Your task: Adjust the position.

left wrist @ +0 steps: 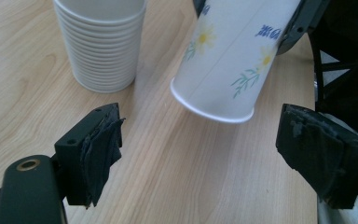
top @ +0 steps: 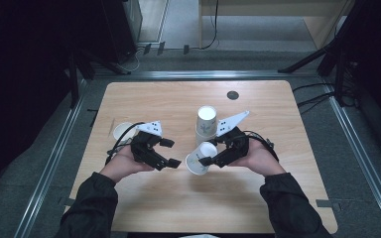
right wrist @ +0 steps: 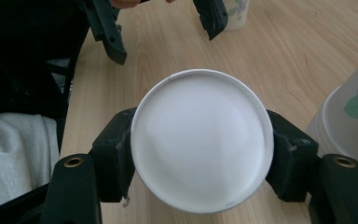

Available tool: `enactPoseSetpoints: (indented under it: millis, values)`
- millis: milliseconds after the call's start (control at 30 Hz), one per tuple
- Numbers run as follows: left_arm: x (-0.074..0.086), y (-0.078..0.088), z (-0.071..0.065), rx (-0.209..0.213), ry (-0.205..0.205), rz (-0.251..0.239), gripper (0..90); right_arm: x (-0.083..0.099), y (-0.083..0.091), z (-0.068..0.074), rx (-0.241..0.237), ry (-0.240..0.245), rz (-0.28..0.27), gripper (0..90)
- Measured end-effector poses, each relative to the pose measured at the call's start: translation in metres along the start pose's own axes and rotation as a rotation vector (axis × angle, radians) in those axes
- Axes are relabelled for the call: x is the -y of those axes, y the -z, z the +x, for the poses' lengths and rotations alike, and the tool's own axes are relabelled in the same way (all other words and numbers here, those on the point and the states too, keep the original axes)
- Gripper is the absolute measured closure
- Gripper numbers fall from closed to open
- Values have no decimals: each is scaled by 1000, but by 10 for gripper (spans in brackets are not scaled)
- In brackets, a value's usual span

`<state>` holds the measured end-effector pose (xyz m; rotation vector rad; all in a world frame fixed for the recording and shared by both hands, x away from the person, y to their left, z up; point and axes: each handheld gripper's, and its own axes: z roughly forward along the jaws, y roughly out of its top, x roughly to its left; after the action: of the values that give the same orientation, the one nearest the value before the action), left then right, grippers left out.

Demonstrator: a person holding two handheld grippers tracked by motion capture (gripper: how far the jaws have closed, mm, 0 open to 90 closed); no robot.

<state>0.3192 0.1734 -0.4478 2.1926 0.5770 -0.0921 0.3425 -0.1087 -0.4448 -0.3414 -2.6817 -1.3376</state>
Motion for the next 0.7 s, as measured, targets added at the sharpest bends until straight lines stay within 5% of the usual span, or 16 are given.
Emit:
enactPoseSetpoints:
  millis: [700]
  values:
    - [-3, -32, 0, 93, -33, -13, 154, 7, -12, -2, -57, -43, -80, 354]
